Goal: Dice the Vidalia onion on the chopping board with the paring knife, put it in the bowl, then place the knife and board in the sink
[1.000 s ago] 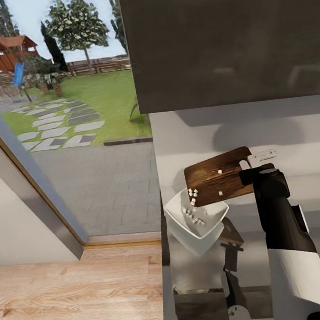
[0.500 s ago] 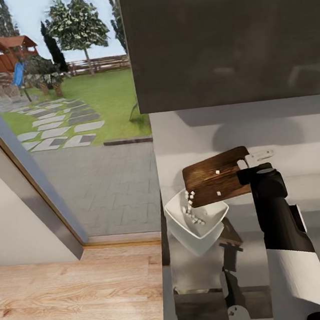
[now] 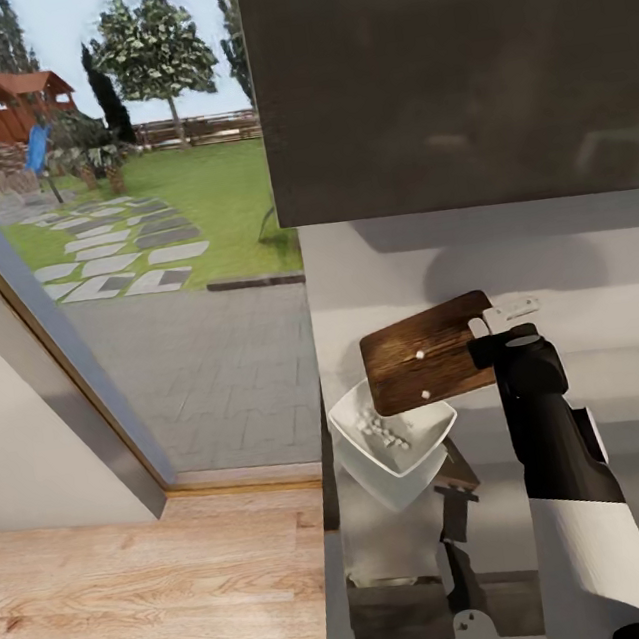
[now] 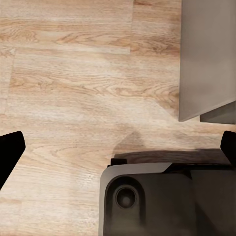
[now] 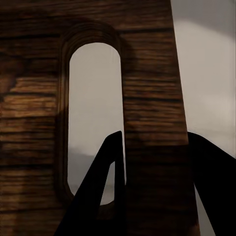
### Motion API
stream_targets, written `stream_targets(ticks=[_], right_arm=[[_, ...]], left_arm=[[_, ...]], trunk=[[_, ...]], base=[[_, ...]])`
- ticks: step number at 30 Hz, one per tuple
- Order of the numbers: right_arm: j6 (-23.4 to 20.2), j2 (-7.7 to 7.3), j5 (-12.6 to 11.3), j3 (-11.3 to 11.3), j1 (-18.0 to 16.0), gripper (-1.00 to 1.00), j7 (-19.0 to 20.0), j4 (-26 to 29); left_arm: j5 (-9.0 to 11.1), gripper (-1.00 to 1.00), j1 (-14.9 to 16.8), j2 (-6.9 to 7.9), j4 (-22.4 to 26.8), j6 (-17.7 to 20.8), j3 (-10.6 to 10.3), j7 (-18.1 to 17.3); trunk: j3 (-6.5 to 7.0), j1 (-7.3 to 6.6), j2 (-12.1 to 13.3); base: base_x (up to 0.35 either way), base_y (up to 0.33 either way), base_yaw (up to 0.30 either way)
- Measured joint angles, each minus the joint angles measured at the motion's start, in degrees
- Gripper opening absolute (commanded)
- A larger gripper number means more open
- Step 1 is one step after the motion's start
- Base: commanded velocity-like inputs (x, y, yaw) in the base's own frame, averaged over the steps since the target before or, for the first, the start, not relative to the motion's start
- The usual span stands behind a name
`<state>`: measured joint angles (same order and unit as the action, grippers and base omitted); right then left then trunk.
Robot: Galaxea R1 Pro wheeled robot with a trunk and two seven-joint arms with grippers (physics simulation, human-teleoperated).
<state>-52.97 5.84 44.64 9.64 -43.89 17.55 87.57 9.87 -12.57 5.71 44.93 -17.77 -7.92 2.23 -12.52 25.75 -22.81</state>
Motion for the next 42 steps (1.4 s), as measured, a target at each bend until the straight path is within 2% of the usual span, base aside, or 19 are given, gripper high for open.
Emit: stream_targets(ticks=[15, 24, 42], right_arm=[[0.0, 0.0, 0.6, -0.3, 0.0, -1.0, -0.2, 0.0], [0.0, 0.09, 0.6, -2.8, 0.0, -1.0, -4.6, 0.0], [0.0, 0.09, 0.5, -3.0, 0.0, -1.0, -4.8, 0.0]], left_arm=[[0.0, 1.0, 0.0, 0.0, 0.0, 0.0, 0.0, 0.0], [0.0, 1.0, 0.0, 0.0, 0.1, 0.0, 0.0, 0.0], [0.0, 1.0, 0.0, 0.0, 0.1, 0.0, 0.0, 0.0]], trunk=[[0.0, 0.0, 0.0], [0.0, 0.0, 0.0], [0.0, 0.0, 0.0]], base=[[0.0, 0.0, 0.0], [0.0, 0.0, 0.0], [0.0, 0.0, 0.0]])
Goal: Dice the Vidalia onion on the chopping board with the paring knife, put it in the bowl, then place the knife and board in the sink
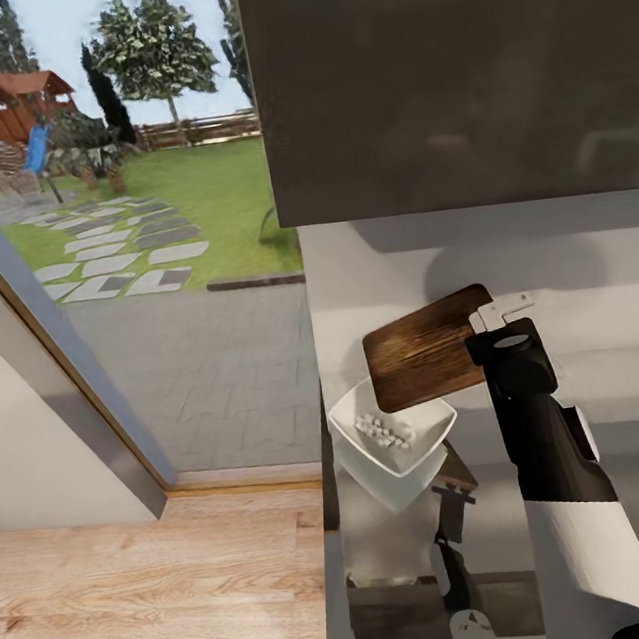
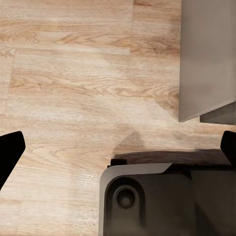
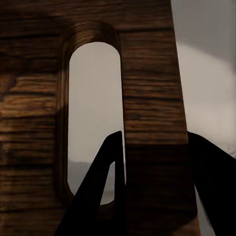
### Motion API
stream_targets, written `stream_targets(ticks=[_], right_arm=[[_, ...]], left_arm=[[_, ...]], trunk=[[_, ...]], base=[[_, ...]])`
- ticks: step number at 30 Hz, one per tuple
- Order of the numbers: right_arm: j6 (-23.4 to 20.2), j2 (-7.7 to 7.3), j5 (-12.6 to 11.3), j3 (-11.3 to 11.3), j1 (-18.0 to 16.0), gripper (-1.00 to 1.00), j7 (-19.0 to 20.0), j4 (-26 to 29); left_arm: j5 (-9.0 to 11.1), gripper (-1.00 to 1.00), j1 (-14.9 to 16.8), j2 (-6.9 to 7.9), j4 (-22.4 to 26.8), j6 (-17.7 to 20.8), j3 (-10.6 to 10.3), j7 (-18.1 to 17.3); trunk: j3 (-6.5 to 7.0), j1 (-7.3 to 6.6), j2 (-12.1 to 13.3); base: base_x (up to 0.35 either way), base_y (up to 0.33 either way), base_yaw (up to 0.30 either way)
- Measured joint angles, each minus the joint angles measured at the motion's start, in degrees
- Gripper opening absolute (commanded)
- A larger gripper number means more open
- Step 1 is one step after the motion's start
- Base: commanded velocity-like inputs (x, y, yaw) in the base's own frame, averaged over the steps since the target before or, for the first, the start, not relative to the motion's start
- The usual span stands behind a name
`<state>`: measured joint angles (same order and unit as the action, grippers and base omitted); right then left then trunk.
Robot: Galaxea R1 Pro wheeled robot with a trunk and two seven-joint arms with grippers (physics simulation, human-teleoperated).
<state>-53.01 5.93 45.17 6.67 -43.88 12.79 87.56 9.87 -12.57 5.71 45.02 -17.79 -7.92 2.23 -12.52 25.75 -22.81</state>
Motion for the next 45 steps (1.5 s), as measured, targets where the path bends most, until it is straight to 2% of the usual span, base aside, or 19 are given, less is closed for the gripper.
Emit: stream_targets(ticks=[6, 8, 10, 11, 13, 15, 17, 24, 32, 41, 45], right_arm=[[-0.1, -0.07, -1.5, 0.4, 0.0, -1.0, 0.9, 0.0], [-0.1, -0.41, -5.4, 1.1, 0.0, -1.0, 2.9, -0.1], [-0.2, -0.68, -9.5, 3.0, 0.0, -1.0, 5.2, -0.1], [-0.2, -0.72, -10.6, 3.7, 0.0, -1.0, 5.9, -0.1], [-0.3, -0.87, -13.6, 7.2, 0.0, -1.0, 7.8, -0.1], [-0.1, -0.93, -14.8, 10.1, 0.0, -1.0, 9.2, -0.1], [-0.2, -0.93, -15.8, 11.2, 0.0, -1.0, 10.1, -0.1], [-0.2, -0.9, -16.0, 12.4, 0.1, -1.0, 12.6, -0.1], [-0.2, -0.88, -15.9, 12.5, 0.1, -1.0, 12.7, 0.0], [-0.2, -0.99, -15.6, 12.7, 0.1, -1.0, 12.5, 0.0], [0.1, -1.05, -15.3, 14.3, 0.1, -1.0, 12.4, 0.0]], left_arm=[[0.0, 1.0, 0.0, 0.0, -0.1, 0.0, 0.0, 0.0], [0.0, 1.0, 0.0, 0.0, -0.1, 0.0, 0.0, 0.0], [0.0, 1.0, 0.0, 0.0, -0.1, 0.0, 0.0, 0.0], [0.0, 1.0, 0.0, 0.0, -0.1, 0.0, 0.0, 0.0], [0.0, 1.0, 0.0, -0.01, -0.1, 0.0, 0.0, 0.0], [0.0, 1.0, 0.0, -0.01, -0.2, 0.0, 0.0, 0.0], [0.0, 1.0, 0.0, -0.01, -0.2, 0.0, 0.0, 0.0], [0.0, 1.0, 0.0, -0.01, -0.3, 0.0, -0.1, 0.0], [0.0, 1.0, 0.0, 0.0, -0.3, 0.0, -0.1, 0.0], [0.0, 1.0, 0.0, 0.0, -1.1, 0.0, 0.0, 0.0], [-0.1, 1.0, 0.0, -0.04, -1.4, 0.0, 0.0, 0.0]], trunk=[[0.0, 0.0, 0.0], [0.0, 0.01, 0.0], [0.0, 0.03, 0.0], [0.0, 0.03, 0.0], [0.0, 0.03, 0.0], [0.0, 0.03, 0.0], [0.0, 0.03, 0.0], [0.0, 0.03, 0.0], [0.0, 0.04, 0.0], [0.0, 0.01, 0.0], [0.0, 0.0, 0.0]], base=[[-0.003, 0.0, 0.0], [-0.103, 0.0, 0.0], [-0.203, 0.0, 0.0], [-0.256, 0.0, 0.0], [-0.292, 0.0, 0.0], [-0.313, 0.0, 0.0], [-0.323, 0.0, 0.0], [-0.33, 0.0, 0.0], [-0.327, -0.019, 0.0], [-0.169, -0.19, 0.0], [-0.013, -0.263, 0.0]])
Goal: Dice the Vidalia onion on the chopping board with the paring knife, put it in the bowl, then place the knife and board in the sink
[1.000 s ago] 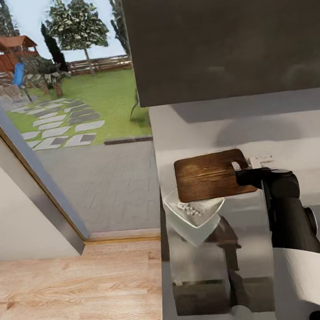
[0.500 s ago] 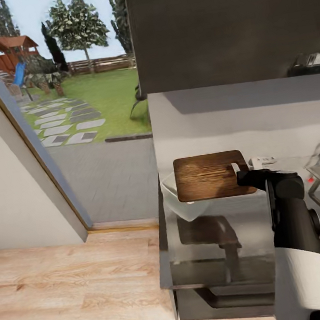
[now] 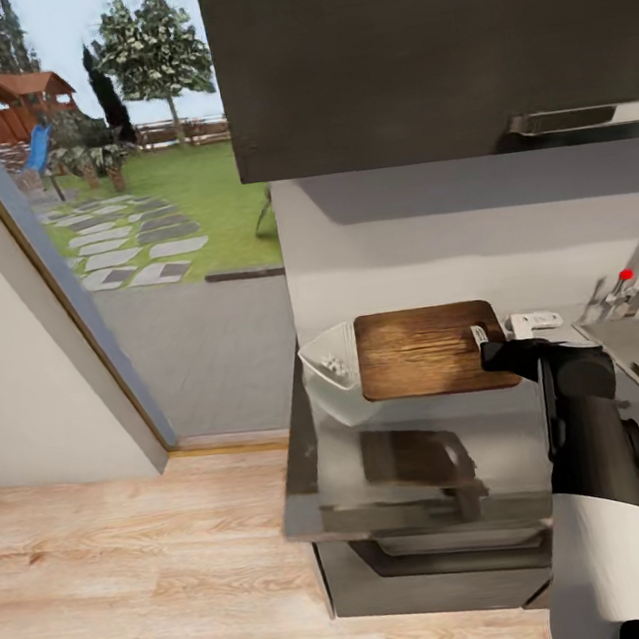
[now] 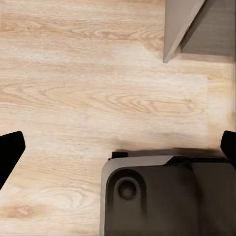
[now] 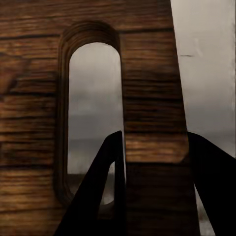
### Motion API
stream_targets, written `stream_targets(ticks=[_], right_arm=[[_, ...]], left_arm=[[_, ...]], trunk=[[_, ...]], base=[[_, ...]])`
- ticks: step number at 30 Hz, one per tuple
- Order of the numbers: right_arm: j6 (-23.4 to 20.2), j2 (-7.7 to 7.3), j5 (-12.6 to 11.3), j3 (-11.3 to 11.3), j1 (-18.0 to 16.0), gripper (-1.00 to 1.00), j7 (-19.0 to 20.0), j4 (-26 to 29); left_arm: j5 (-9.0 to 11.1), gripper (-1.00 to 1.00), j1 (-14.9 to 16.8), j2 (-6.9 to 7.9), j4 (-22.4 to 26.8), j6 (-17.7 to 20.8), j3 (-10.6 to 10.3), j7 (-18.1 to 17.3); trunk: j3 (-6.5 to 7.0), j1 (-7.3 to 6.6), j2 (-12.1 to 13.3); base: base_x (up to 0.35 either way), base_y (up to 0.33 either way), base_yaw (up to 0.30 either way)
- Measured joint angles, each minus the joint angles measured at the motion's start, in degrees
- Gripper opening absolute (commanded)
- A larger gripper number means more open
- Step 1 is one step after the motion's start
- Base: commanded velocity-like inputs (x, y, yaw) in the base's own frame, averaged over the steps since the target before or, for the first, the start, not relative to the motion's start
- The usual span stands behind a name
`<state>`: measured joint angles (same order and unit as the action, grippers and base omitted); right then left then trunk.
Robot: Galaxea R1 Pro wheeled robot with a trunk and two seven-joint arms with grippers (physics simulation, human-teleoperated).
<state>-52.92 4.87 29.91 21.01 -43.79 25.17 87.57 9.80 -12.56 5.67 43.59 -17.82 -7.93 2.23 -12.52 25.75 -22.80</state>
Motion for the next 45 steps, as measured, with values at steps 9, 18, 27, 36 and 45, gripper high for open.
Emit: stream_targets(ticks=[9, 18, 27, 36, 45], right_arm=[[0.2, -0.01, -0.5, 3.7, 0.0, -1.0, 0.1, -0.1], [3.9, -0.46, 1.0, 7.5, 0.3, -1.0, 0.3, -0.1], [4.2, -0.62, 1.1, 7.9, 0.4, -1.0, 0.3, -0.1], [3.8, -0.54, 1.2, 7.9, 0.4, -1.0, 0.0, -0.1], [3.8, -0.27, 1.1, 7.8, 0.4, -1.0, 0.0, -0.1]], left_arm=[[0.0, 1.0, 0.0, -0.13, 0.4, -0.1, 0.0, 0.0], [0.0, 1.0, 0.0, -0.13, 0.4, -0.1, 0.0, 0.0], [-0.1, 1.0, 0.0, -0.13, 0.1, -0.1, -0.1, 0.0], [-0.1, 1.0, 0.0, -0.13, 0.0, -0.1, -0.1, 0.0], [-0.1, 1.0, 0.0, -0.13, 0.0, -0.1, -0.1, 0.0]], trunk=[[0.0, 0.0, 0.0], [0.0, 0.0, 0.0], [0.0, 0.0, 0.0], [0.28, -0.01, 0.0], [0.88, 0.01, 0.0]], base=[[-0.001, -0.219, 0.0], [0.0, -0.014, 0.0], [0.0, -0.129, 0.0], [0.0, -0.308, -0.111], [-0.06, -0.314, -0.196]])
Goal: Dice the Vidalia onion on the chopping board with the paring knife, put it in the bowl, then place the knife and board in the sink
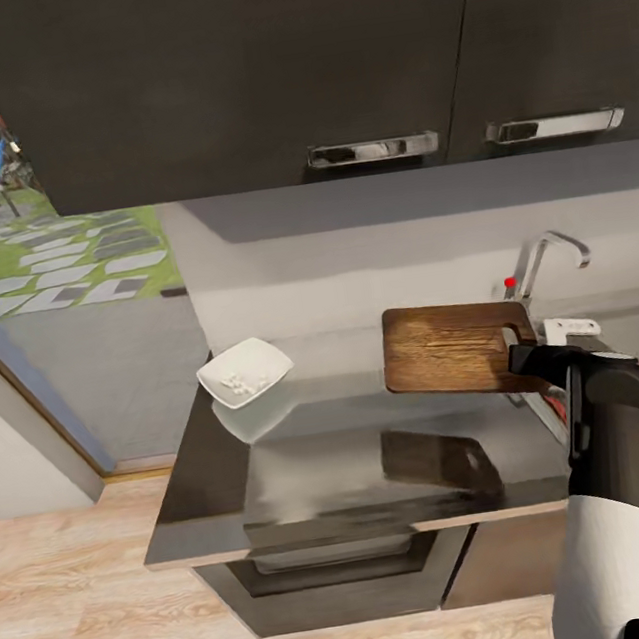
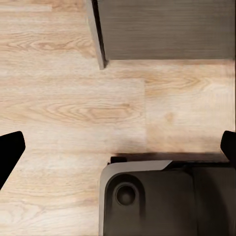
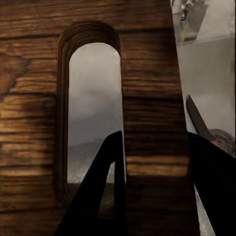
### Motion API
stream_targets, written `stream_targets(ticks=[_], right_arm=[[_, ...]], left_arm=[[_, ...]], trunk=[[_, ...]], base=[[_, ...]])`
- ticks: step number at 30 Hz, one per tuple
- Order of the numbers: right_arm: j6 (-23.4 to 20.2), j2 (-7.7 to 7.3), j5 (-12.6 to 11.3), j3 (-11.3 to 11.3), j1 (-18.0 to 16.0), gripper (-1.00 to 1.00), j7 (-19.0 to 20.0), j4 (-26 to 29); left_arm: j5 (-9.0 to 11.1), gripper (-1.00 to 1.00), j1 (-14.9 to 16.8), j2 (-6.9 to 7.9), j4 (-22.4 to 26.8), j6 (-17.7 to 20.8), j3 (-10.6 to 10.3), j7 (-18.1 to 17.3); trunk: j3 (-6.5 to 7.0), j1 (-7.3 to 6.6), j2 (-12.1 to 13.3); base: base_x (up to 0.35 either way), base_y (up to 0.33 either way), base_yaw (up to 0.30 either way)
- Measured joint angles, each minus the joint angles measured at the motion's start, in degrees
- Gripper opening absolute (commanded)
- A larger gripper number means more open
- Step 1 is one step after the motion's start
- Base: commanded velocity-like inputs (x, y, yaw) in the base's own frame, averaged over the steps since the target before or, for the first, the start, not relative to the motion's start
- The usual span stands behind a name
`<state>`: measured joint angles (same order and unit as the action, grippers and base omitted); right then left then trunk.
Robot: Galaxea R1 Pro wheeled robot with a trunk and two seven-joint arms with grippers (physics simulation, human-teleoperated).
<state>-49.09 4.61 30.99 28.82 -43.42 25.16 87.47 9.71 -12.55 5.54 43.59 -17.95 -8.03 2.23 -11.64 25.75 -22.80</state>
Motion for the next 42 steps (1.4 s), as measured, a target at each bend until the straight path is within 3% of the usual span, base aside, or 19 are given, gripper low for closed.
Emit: stream_targets(ticks=[9, 19, 22, 24, 27, 30, 34, 35, 38, 42], right_arm=[[0.0, 0.35, 0.0, -0.1, 0.0, -1.0, -0.1, -0.2], [0.0, 0.66, -0.1, -0.2, 0.0, -1.0, -1.1, -4.0], [0.3, 1.32, 0.1, -0.2, 0.0, -1.0, -5.1, -5.5], [0.6, 2.93, 0.2, -0.1, 0.0, -1.0, -10.9, -6.1], [2.0, 4.93, -1.7, 0.4, 0.0, -1.0, -18.8, -6.9], [6.7, 5.34, -5.4, 1.5, 0.0, -1.0, -26.3, -7.8], [10.0, 5.34, -17.4, 2.2, 0.0, -1.0, -37.3, -10.4], [10.3, 5.34, -19.1, 2.2, 0.0, -1.0, -38.9, -10.7], [13.4, 5.32, -26.9, 2.3, 0.0, -1.0, -49.9, -12.1], [17.6, 5.34, -33.0, 1.6, -0.1, -1.0, -60.8, -12.4]], left_arm=[[0.0, 1.0, 0.0, 0.0, 0.0, 0.0, 0.0, 0.0], [0.0, 1.0, 0.0, 0.0, 0.0, 0.0, 0.1, 0.1], [0.0, 1.0, 0.0, 0.0, 0.0, 0.0, 0.1, 0.1], [0.0, 1.0, 0.0, 0.0, 0.0, 0.1, 0.1, 0.1], [0.0, 1.0, 0.0, 0.0, 0.0, 0.1, 0.1, 0.1], [0.0, 1.0, 0.0, 0.0, 0.0, 0.1, 0.1, 0.1], [0.0, 1.0, 0.0, -0.05, 0.3, 0.1, 0.1, 0.1], [0.0, 1.0, 0.0, -0.06, 0.3, 0.1, 0.1, 0.1], [0.1, 1.0, 0.0, -0.08, 0.3, 0.1, 0.1, 0.1], [0.1, 1.0, 0.0, -0.09, 0.4, 0.1, 0.1, 0.0]], trunk=[[0.53, 0.01, 0.0], [0.55, -0.01, 0.0], [0.55, -0.01, 0.0], [0.55, 0.0, 0.0], [0.55, -0.01, 0.0], [0.56, 0.0, 0.0], [0.55, -0.01, 0.0], [0.55, 0.0, 0.0], [0.56, 0.0, 0.0], [0.56, 0.0, 0.0]], base=[[-0.113, -0.313, -0.148], [-0.042, -0.313, -0.004], [-0.001, -0.304, 0.0], [0.0, -0.199, 0.0], [0.0, -0.069, 0.0], [0.0, -0.018, 0.0], [0.0, -0.004, 0.0], [0.0, -0.001, 0.0], [0.0, 0.0, 0.0], [0.0, 0.0, 0.0]])
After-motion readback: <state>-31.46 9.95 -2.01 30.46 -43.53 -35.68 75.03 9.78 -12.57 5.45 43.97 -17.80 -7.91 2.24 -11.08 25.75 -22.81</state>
